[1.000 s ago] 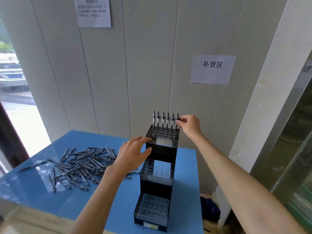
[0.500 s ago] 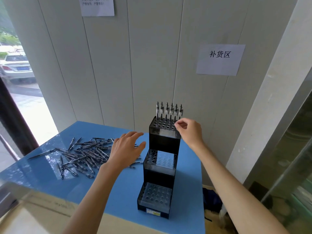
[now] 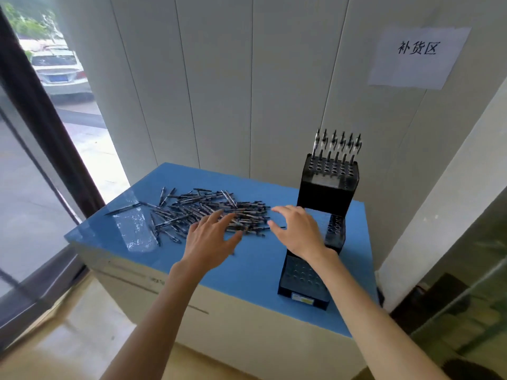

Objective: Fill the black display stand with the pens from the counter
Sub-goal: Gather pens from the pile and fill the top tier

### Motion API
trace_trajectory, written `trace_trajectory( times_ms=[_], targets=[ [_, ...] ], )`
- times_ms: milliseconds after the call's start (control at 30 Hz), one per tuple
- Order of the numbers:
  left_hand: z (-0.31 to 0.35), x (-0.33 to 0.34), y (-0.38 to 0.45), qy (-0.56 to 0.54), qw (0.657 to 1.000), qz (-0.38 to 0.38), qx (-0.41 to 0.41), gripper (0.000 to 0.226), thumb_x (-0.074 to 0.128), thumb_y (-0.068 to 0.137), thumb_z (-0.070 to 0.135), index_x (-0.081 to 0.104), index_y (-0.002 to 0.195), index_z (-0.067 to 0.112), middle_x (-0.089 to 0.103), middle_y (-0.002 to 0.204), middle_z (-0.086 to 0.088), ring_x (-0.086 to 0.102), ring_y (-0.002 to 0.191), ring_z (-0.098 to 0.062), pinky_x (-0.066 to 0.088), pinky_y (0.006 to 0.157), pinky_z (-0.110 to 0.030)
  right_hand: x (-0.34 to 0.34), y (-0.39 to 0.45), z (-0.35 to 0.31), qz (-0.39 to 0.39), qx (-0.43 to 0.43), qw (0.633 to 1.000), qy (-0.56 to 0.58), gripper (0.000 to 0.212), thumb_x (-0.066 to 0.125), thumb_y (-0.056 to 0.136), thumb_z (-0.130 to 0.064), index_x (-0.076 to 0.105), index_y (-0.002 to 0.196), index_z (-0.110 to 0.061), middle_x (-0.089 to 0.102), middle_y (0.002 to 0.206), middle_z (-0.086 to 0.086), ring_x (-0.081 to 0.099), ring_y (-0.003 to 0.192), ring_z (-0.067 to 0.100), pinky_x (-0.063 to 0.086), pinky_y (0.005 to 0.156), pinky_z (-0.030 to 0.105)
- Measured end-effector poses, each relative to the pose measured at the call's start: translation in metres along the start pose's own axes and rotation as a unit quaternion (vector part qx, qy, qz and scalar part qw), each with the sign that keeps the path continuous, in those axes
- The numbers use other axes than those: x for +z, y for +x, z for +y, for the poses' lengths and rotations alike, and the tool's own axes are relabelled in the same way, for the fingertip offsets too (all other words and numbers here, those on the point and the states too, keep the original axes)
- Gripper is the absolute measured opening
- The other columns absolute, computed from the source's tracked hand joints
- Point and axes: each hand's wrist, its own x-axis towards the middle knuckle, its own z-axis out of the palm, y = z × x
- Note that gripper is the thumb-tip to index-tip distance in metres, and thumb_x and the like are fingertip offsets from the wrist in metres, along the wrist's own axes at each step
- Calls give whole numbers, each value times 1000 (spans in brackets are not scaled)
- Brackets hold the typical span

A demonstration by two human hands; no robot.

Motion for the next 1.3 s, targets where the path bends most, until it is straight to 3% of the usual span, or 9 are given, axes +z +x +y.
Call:
trace_trajectory(
  times_ms=[667,1067,1300],
  targets=[
    [-281,-4,-82,-35,997,-59,-38,59,45,99,61,40,153,38,38,161,0,38,145,-25,30,114,-46,173,-25,-200,-72,91,993,5,45,57,98,-41,53,139,-22,56,134,1,55,121,22,48,94,38],
    [-403,-13,1,-11,997,-58,-41,59,45,99,60,41,153,36,39,160,0,40,143,-25,33,113,-47,265,72,-258,-85,101,991,34,41,57,99,-38,54,137,-22,56,134,0,56,119,23,50,92,39],
    [-473,-9,76,2,995,-83,-49,59,47,97,61,46,149,33,48,154,3,47,136,-23,43,107,-48,311,137,-274,-81,134,986,62,39,57,100,-36,56,135,-22,57,131,1,59,110,22,46,80,31]
  ],
)
